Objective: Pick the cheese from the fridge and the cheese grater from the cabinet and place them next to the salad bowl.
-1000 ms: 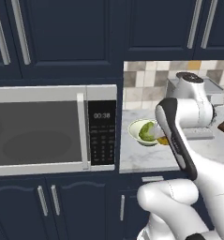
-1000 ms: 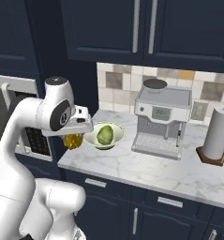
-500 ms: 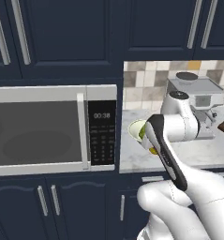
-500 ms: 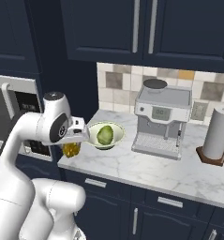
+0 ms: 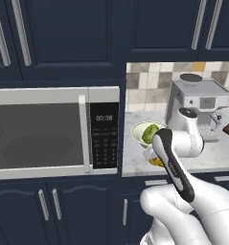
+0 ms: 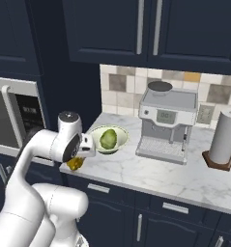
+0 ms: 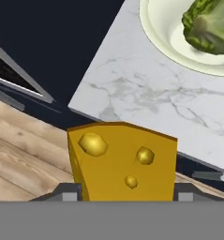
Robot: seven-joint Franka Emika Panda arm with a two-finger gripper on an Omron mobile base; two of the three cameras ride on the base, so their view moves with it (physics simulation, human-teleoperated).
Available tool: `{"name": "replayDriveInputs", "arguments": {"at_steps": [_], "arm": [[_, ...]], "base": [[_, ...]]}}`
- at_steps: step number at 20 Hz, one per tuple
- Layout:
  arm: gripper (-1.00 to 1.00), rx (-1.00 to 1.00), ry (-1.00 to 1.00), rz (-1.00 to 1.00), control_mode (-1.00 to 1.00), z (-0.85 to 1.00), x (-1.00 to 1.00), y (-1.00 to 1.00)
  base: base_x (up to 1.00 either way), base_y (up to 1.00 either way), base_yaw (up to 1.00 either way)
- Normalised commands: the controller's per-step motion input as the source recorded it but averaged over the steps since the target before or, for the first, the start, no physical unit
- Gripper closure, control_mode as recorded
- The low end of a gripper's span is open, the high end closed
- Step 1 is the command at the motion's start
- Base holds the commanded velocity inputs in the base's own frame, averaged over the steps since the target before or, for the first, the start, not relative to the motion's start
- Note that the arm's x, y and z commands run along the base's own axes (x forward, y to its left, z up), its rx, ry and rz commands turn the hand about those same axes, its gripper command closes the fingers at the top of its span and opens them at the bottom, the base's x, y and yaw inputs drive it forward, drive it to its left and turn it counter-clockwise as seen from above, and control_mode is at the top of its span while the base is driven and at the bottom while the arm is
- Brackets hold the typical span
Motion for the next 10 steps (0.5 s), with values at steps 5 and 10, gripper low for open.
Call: {"name": "replayDriveInputs", "arguments": {"at_steps": [5,10], "arm": [[1.00,0.00,0.00,-0.09,-1.00,-0.47,0.33,0.00],[1.00,-0.01,0.00,-0.11,-1.00,-0.42,0.35,0.03]], "base": [[0.00,0.00,0.00],[0.00,0.00,0.00]]}}
